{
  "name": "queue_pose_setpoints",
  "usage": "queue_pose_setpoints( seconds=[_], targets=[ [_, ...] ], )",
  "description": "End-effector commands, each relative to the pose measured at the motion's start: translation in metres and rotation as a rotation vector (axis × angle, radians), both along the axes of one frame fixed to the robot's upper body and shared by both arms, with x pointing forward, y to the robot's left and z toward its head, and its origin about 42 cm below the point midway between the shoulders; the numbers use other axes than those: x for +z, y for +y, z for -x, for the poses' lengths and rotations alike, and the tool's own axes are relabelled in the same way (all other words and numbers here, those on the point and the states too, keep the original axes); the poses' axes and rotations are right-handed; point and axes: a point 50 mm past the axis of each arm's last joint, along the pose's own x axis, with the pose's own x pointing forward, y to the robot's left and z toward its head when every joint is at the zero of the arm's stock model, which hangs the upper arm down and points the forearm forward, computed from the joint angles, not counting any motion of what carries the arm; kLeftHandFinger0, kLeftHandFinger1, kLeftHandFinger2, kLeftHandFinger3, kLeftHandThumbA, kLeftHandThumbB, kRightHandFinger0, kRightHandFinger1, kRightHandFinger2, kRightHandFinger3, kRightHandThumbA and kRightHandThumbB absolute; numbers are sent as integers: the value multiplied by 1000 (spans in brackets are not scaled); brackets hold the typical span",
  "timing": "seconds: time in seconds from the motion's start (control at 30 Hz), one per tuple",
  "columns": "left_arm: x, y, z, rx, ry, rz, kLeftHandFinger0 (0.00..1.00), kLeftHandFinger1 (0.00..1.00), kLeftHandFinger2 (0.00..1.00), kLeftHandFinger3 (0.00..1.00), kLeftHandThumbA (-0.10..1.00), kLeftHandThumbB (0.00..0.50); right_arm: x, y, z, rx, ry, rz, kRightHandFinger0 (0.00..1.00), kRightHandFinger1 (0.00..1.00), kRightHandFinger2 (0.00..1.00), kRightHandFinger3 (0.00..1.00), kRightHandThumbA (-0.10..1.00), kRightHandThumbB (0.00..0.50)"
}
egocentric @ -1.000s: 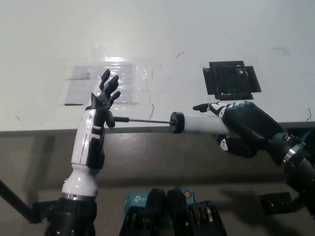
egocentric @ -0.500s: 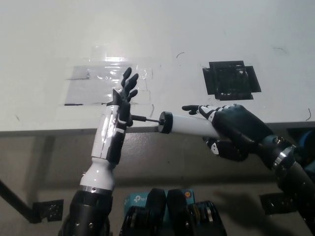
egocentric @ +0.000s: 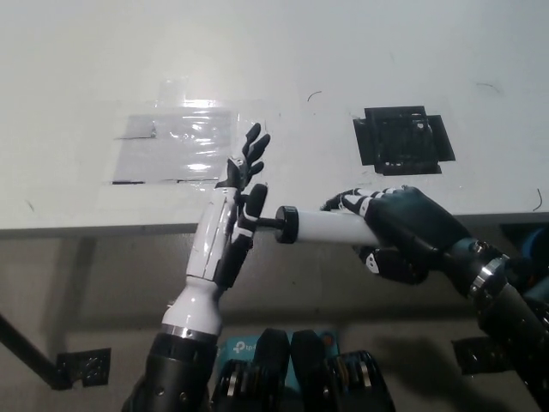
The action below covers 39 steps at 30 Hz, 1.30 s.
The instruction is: The robot uses right hand to pick up a small white air pumper and uses its left hand to compress it, and then puts it on the desk
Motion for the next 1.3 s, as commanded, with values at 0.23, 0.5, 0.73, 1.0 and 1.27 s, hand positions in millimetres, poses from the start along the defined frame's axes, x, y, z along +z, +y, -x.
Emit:
queue_pose_setpoints(
  seconds=[0.23,0.5,0.73,1.0,1.27],
  targets=[
    [4,-12,1,-30,-16,-26,1000,1000,1000,1000,1000,275,21,9,-4,40,-69,6,92,516,817,719,-100,182],
    [4,35,-4,65,-42,36,1000,1000,1000,1000,1000,265,19,3,-6,25,-50,17,107,536,802,881,-100,137],
    [11,98,-11,184,-82,51,1000,1000,1000,1000,1000,252,21,-9,-12,-16,-46,44,103,533,809,910,-100,125],
    [8,139,-2,256,-107,88,1000,1000,1000,1000,1000,251,39,-36,-41,-133,-49,41,79,481,766,754,-100,120],
    [-14,138,22,202,-49,71,1000,1000,1000,1000,1000,268,80,-51,-101,-246,-104,35,0,364,657,515,-100,101]
  ],
)
